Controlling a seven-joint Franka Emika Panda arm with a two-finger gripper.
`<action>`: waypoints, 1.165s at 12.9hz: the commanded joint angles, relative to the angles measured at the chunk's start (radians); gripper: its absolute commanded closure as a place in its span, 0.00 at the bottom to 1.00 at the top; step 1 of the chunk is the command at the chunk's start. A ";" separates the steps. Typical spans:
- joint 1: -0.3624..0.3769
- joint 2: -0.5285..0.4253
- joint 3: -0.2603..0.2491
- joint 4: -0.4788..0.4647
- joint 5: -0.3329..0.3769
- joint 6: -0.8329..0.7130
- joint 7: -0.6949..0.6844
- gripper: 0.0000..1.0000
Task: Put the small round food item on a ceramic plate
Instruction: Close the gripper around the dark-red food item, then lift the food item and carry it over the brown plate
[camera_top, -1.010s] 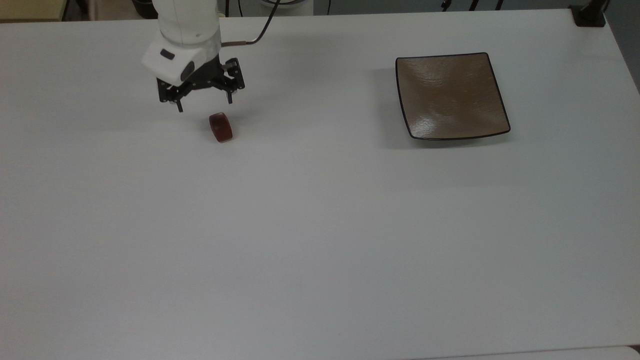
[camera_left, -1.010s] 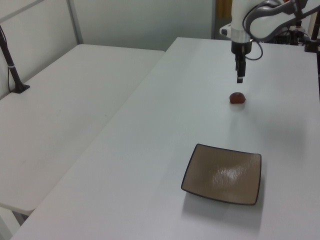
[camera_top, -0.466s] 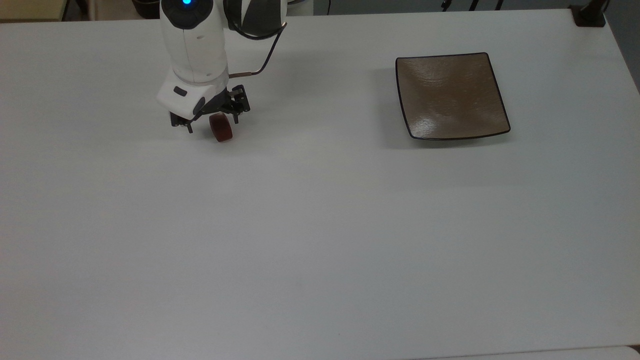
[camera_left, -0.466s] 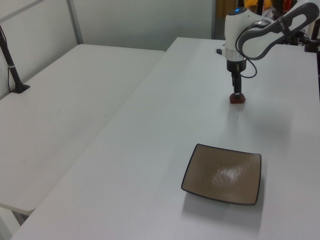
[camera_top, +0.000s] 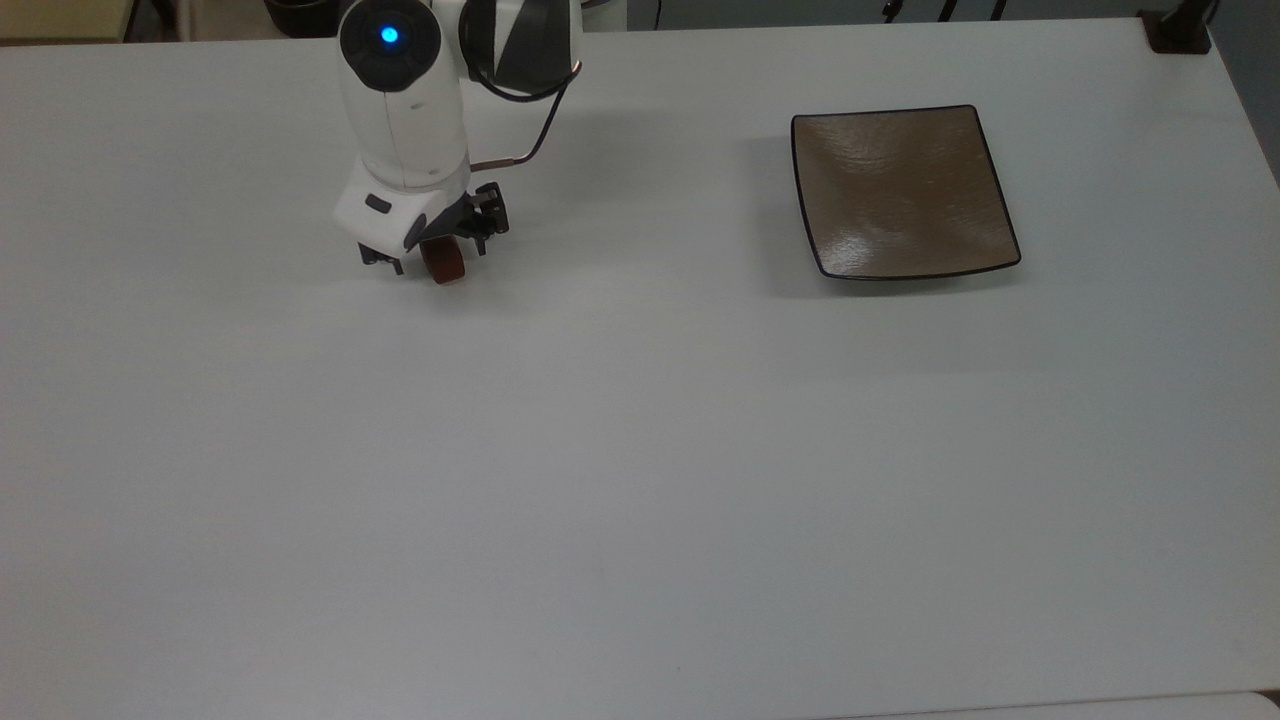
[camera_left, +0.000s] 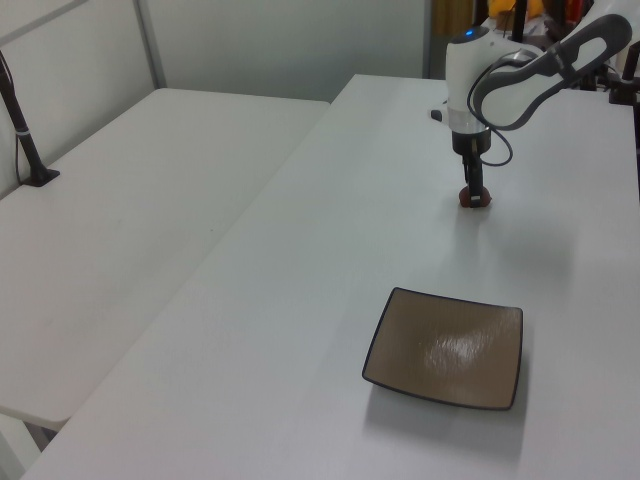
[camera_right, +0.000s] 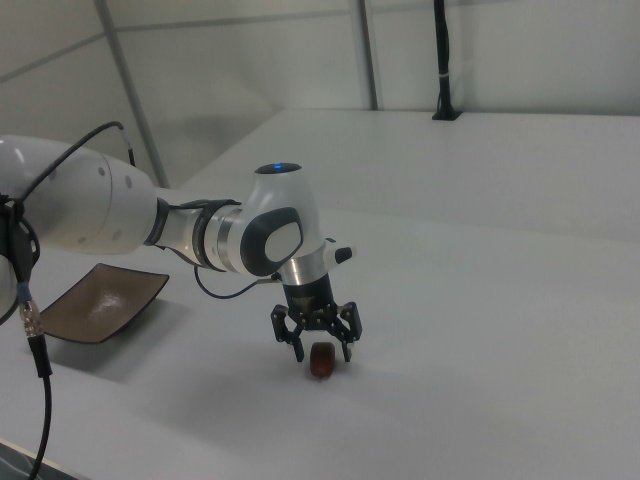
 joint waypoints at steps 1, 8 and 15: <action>0.004 0.007 0.006 -0.008 -0.015 0.021 -0.011 0.66; 0.004 -0.013 0.006 0.000 -0.015 0.009 0.037 0.74; 0.008 -0.077 0.154 0.008 -0.007 -0.007 0.387 0.72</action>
